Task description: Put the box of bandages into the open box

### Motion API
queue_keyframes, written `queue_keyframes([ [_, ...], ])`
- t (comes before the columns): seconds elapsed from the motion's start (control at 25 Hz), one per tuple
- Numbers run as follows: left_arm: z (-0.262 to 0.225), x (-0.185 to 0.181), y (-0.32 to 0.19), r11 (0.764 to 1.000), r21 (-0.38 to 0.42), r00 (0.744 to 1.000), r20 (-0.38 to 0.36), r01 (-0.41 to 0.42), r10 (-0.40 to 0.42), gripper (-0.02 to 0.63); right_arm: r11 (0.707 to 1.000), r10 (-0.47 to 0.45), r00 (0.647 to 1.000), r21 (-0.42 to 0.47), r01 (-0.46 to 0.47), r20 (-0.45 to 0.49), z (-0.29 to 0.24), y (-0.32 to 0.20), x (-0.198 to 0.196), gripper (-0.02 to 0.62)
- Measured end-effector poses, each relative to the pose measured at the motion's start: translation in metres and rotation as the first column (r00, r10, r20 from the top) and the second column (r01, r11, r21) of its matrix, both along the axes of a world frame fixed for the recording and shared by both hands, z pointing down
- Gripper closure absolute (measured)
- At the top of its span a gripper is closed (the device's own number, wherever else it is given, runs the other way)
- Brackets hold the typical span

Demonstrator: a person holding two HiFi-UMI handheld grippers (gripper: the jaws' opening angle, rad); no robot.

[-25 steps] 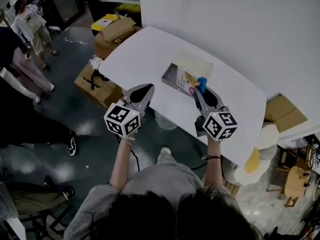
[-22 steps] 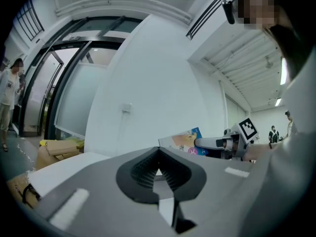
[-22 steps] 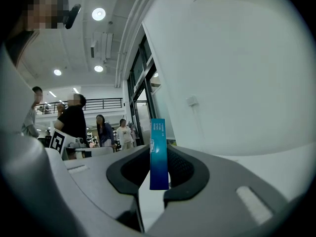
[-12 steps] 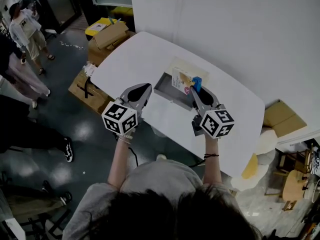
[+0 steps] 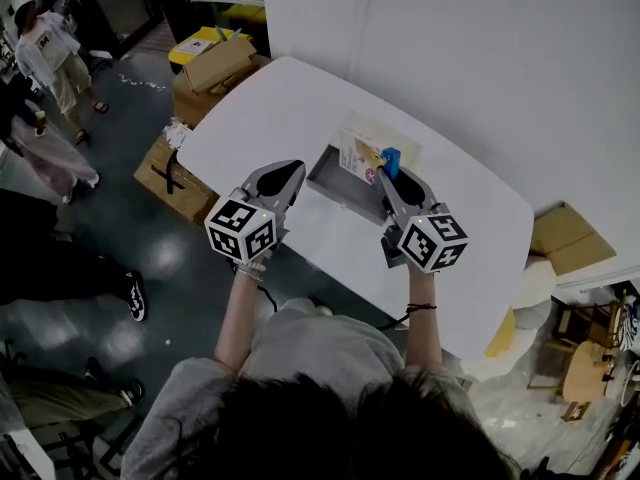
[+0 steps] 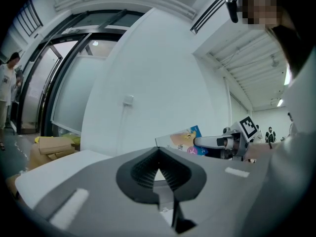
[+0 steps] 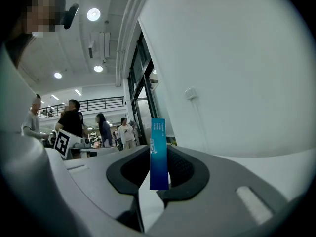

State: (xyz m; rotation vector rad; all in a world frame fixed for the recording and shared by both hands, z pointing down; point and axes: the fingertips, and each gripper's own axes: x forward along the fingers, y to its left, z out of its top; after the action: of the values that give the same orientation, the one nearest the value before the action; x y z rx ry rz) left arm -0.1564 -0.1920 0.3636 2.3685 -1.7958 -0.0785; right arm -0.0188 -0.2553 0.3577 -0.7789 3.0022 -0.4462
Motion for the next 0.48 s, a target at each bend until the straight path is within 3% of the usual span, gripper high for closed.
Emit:
queue_keyframes([
  [0.28, 0.012, -0.011, -0.025, 0.998, -0.033, 0.998, -0.013, -0.059, 0.059, 0.612, 0.998, 0.043, 0.999, -0.035, -0.044, -0.017, 0.01, -0.016, -0.012, 0.494],
  [0.48, 0.029, -0.021, -0.045, 0.986, -0.075, 0.989, -0.029, -0.15, 0.148, 0.612, 0.99, 0.109, 0.993, -0.084, -0.112, -0.032, 0.026, -0.027, -0.023, 0.494],
])
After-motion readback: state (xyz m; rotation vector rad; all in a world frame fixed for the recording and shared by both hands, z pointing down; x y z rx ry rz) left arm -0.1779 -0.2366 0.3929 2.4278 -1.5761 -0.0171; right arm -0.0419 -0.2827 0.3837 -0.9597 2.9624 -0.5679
